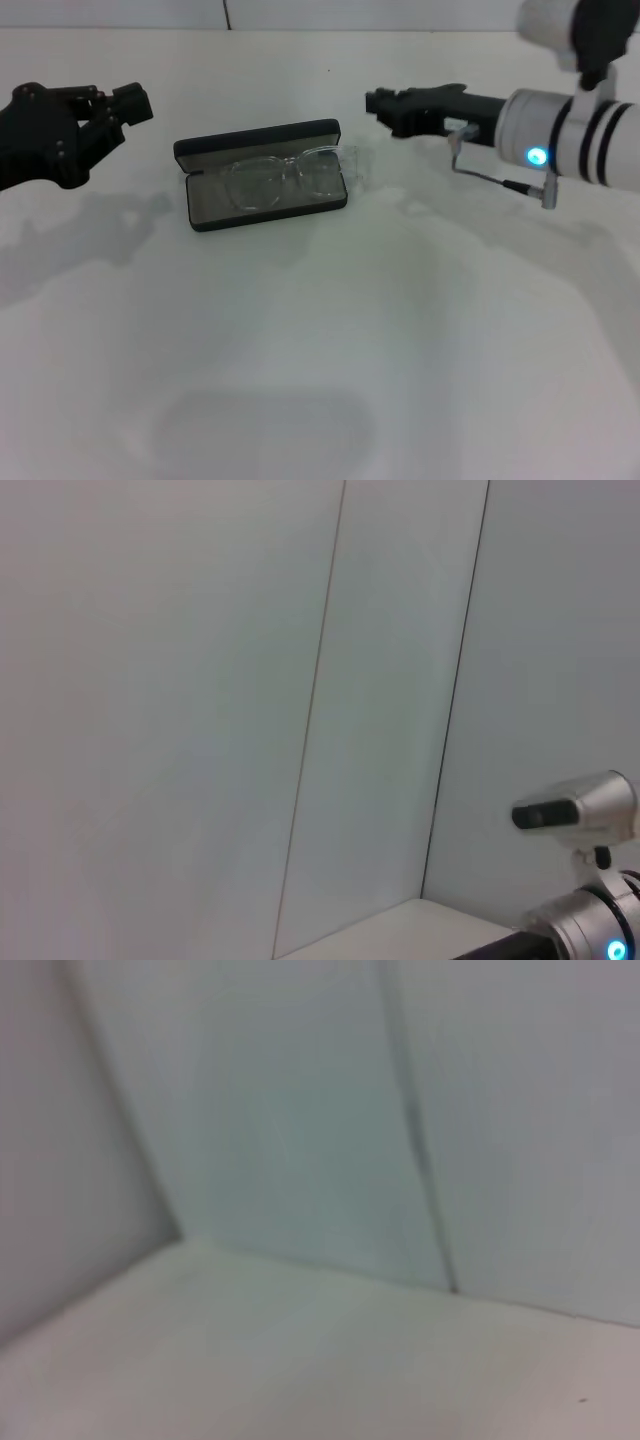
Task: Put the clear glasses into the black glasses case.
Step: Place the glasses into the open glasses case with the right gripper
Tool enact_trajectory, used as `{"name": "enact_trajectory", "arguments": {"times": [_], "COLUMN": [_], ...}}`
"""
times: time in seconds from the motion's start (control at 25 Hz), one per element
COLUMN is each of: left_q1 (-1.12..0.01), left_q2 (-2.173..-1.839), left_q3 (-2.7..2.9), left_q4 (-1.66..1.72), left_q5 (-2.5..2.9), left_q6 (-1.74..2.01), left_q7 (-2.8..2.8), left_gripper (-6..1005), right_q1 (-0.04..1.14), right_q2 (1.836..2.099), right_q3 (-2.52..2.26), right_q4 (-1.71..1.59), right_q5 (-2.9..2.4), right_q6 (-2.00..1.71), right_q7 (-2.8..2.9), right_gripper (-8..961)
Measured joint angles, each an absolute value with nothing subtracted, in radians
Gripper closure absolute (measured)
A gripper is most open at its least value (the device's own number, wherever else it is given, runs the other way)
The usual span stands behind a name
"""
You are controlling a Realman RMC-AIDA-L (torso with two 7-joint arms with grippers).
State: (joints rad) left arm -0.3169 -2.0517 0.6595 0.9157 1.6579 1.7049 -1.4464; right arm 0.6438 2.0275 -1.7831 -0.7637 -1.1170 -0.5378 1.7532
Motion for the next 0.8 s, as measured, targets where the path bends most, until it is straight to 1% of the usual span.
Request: {"name": "enact_trajectory", "arguments": {"times": [0.24,0.32,0.48,0.68,0.8], "left_q1": [-0.33,-0.336,-0.343,-0.352,-0.355], "left_q2": [-2.053,-2.054,-2.056,-2.063,-2.07], "left_q3": [0.659,0.659,0.658,0.657,0.657], "left_q4": [0.914,0.914,0.913,0.913,0.913], "left_q5": [1.657,1.656,1.654,1.653,1.652], "left_q6": [1.693,1.692,1.688,1.651,1.642], "left_q7": [-1.447,-1.447,-1.447,-1.447,-1.447], "left_gripper": [940,940,940,940,940], "right_q1": [0.721,0.731,0.705,0.645,0.637], "right_q2": [2.024,2.023,2.025,2.028,2.028], "right_q3": [-1.712,-1.7,-1.644,-1.632,-1.637], "right_q4": [-0.57,-0.523,-0.488,-0.463,-0.423], "right_q5": [-0.951,-0.925,-0.905,-0.844,-0.784], "right_q6": [-0.688,-0.727,-0.798,-0.821,-0.827], "right_q7": [1.769,1.781,1.785,1.793,1.794], "right_gripper": [857,857,857,856,856]}}
